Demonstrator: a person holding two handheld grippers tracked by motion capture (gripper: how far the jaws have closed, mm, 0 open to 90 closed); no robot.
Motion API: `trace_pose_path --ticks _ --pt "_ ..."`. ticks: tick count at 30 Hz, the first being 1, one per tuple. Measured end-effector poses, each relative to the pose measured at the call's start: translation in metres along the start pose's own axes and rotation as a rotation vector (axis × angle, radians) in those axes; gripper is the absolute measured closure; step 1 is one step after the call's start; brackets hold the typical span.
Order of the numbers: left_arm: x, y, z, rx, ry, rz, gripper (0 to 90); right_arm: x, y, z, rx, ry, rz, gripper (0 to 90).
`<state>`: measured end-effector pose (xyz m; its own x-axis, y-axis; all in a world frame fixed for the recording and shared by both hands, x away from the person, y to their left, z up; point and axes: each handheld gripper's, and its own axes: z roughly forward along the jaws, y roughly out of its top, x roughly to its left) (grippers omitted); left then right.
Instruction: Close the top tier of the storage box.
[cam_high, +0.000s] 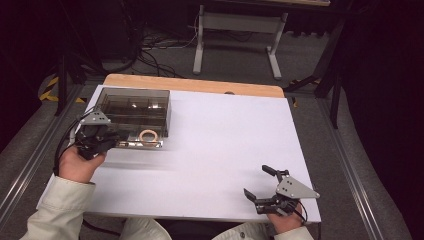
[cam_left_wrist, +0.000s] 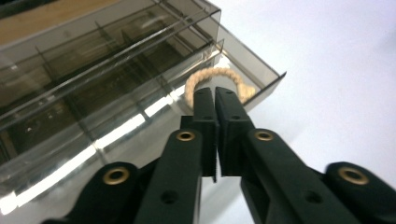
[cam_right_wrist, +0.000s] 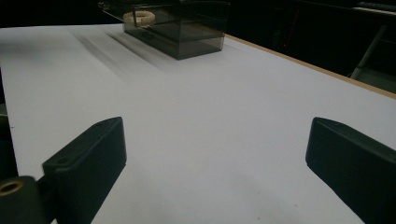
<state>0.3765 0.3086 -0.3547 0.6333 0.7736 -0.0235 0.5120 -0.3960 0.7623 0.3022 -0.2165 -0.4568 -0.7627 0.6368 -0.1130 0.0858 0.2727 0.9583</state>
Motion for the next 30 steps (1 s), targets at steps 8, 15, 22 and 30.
trace_pose_path --ticks 8,15,22,30 --pt "0.006 -0.007 -0.008 0.02 0.023 0.012 89.6 0.0 0.0 0.0 0.001 -0.001 0.002 5.5" --pt "0.009 -0.017 -0.013 0.05 0.022 0.027 89.6 0.0 0.0 0.001 0.003 0.0 0.001 5.5" --pt "0.016 -0.022 -0.018 0.107 0.018 0.039 89.6 0.0 0.0 0.001 0.001 -0.001 0.001 5.5" --pt "0.024 -0.027 -0.012 0.179 0.033 0.012 89.6 0.0 0.0 0.001 0.004 0.001 0.005 5.5"
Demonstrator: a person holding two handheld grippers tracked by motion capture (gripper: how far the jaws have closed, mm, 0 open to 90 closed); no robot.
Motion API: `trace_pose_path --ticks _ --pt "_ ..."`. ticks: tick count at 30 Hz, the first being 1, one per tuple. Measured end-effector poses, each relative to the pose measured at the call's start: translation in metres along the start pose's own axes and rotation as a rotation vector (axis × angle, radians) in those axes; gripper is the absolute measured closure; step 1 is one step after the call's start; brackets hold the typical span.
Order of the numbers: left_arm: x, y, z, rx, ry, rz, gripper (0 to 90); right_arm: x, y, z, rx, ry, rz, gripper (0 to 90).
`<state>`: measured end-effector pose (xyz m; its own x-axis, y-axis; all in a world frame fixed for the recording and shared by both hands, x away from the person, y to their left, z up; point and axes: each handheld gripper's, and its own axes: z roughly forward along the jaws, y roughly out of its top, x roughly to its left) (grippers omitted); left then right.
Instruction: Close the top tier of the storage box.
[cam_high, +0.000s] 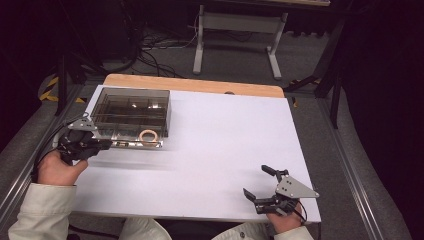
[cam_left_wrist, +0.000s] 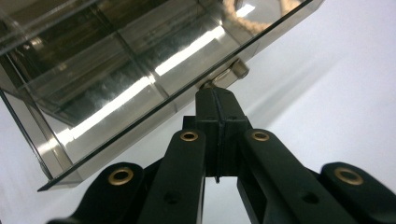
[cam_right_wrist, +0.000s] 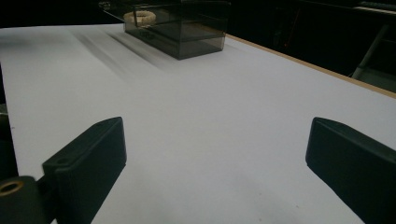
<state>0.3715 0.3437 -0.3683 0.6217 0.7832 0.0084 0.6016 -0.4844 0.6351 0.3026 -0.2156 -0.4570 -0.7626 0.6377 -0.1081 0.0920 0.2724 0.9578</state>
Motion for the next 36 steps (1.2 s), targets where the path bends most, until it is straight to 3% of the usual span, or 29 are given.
trace_pose_path --ticks 7,16,30,36 --pt "0.001 -0.001 0.005 0.051 0.017 -0.001 89.6 0.0 0.0 0.001 0.001 0.001 -0.004 5.5" --pt "0.001 0.0 0.013 0.071 0.044 0.004 89.6 0.0 0.0 0.001 0.004 0.001 -0.003 5.5" --pt "0.002 0.0 0.023 0.061 0.041 -0.011 89.6 0.0 0.0 0.0 0.006 0.002 -0.004 5.5" --pt "0.0 0.002 0.025 0.045 0.064 -0.004 89.6 0.0 0.0 0.001 0.008 0.001 -0.005 5.5"
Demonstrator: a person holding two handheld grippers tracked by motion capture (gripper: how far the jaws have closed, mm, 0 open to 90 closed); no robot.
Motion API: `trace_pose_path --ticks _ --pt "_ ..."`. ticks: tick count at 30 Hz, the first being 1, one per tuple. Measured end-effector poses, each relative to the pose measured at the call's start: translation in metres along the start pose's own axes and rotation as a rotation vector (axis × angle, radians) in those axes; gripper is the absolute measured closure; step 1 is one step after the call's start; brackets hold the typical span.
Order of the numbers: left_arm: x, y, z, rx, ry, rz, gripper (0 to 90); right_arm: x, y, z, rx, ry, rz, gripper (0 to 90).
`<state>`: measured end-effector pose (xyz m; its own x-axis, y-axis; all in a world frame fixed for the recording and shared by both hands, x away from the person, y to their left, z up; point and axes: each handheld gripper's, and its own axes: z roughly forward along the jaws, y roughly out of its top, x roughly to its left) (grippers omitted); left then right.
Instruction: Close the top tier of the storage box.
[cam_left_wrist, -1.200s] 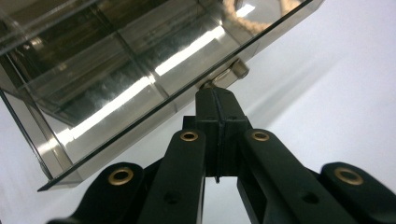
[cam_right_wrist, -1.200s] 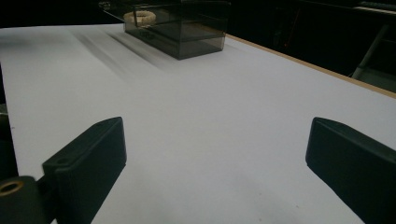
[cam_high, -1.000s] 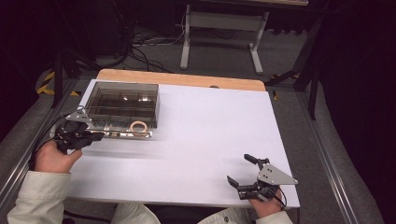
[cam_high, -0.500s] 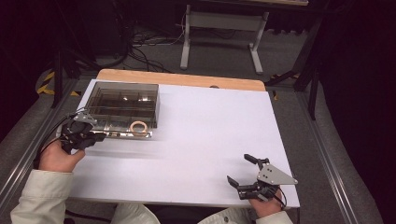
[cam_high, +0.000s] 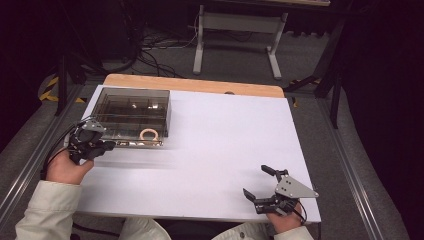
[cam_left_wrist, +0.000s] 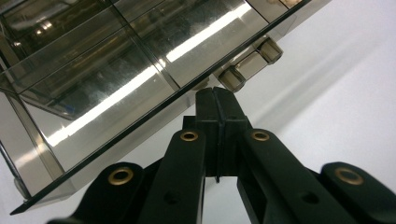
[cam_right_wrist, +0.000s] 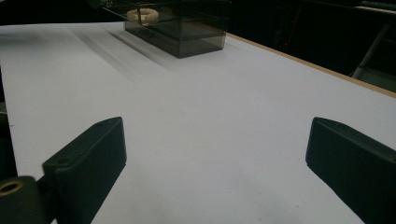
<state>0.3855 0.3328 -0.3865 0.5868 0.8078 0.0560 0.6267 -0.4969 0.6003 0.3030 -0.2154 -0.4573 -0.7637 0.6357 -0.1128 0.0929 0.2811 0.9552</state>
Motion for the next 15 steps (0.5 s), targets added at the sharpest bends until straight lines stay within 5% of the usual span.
trace_pose_path --ticks 15 --pt "0.0048 0.0046 0.0061 -0.05 0.055 -0.038 89.6 0.0004 -0.0002 0.0011 -0.001 0.0 0.0 5.5"
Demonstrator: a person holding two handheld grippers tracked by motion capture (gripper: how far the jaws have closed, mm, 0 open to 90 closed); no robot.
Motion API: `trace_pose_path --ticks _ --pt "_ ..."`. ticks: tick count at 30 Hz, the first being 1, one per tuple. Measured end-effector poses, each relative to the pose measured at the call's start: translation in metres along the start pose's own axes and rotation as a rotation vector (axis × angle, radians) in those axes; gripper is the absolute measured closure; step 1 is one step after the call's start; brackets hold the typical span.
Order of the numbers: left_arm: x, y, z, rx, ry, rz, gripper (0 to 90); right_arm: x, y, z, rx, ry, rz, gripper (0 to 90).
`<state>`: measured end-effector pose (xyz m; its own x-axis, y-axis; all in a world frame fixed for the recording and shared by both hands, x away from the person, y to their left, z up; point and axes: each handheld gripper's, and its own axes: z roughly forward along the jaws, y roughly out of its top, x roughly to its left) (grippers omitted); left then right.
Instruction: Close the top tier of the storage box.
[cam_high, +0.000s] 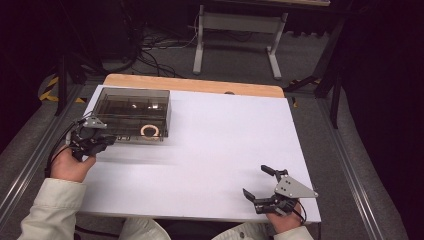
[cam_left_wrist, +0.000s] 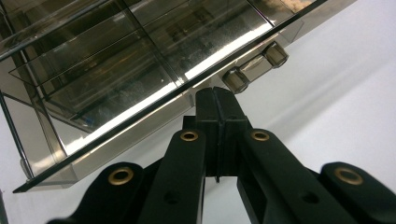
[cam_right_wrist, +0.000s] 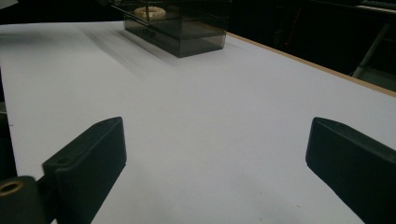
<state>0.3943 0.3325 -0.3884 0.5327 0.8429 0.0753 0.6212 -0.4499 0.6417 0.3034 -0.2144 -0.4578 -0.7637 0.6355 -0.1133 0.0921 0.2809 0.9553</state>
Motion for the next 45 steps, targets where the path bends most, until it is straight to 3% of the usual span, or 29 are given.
trace_pose_path --ticks 6,11,27,45 --pt "0.001 0.003 0.005 -0.016 0.016 -0.006 89.7 0.0 0.0 0.0 0.001 0.001 0.0 5.5" --pt "0.003 0.006 0.009 -0.035 0.029 -0.039 89.7 0.0 0.0 0.0 0.002 0.0 0.0 5.5" --pt "0.007 0.013 0.023 -0.09 0.079 -0.089 89.7 -0.001 0.0 0.001 0.005 -0.001 -0.001 5.5" --pt "0.012 0.019 0.036 -0.138 0.103 -0.128 89.6 -0.001 -0.001 0.002 0.008 -0.001 0.009 5.6"
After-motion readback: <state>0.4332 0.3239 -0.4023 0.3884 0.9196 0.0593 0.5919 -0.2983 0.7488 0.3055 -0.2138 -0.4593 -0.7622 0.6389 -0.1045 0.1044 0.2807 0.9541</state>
